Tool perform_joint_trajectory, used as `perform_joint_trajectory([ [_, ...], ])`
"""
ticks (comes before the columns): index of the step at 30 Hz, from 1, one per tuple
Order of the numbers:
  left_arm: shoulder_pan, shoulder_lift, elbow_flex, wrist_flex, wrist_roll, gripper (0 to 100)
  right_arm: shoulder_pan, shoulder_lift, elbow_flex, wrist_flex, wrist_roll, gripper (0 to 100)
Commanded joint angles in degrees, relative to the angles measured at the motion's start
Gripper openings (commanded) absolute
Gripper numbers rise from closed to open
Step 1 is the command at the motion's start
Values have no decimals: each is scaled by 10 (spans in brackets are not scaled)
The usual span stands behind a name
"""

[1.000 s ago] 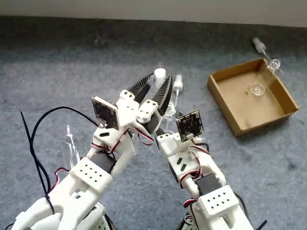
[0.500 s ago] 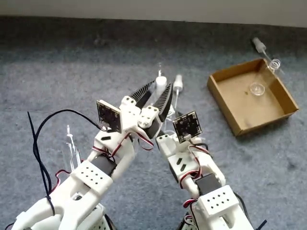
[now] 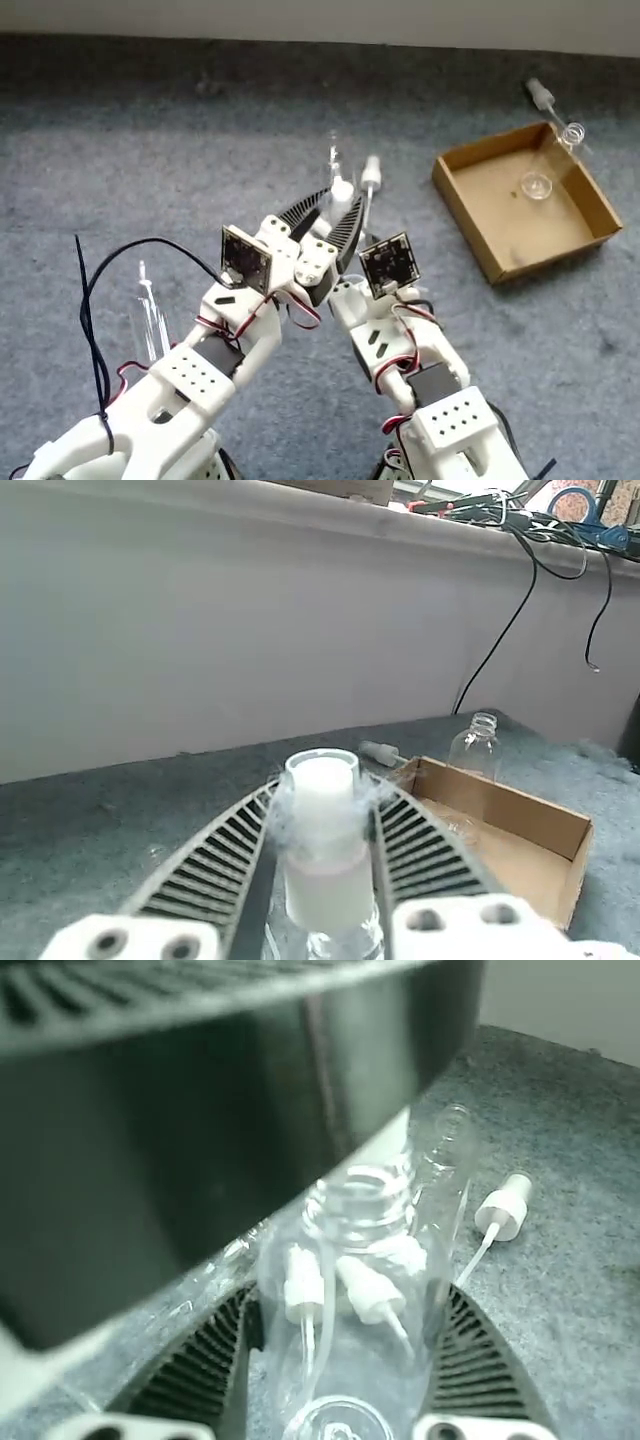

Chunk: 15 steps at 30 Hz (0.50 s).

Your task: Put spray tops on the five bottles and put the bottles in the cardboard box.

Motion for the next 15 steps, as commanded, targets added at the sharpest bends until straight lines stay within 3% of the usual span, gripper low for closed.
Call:
perform_joint_trajectory([
  [1, 6, -1, 10, -5, -8, 5, 0, -14, -8, -12, 4, 134],
  [12, 7, -2, 8, -5, -9, 7, 0, -14, -8, -12, 4, 134],
  [15, 11, 0, 0, -5, -48, 8, 0, -14, -8, -12, 4, 134],
])
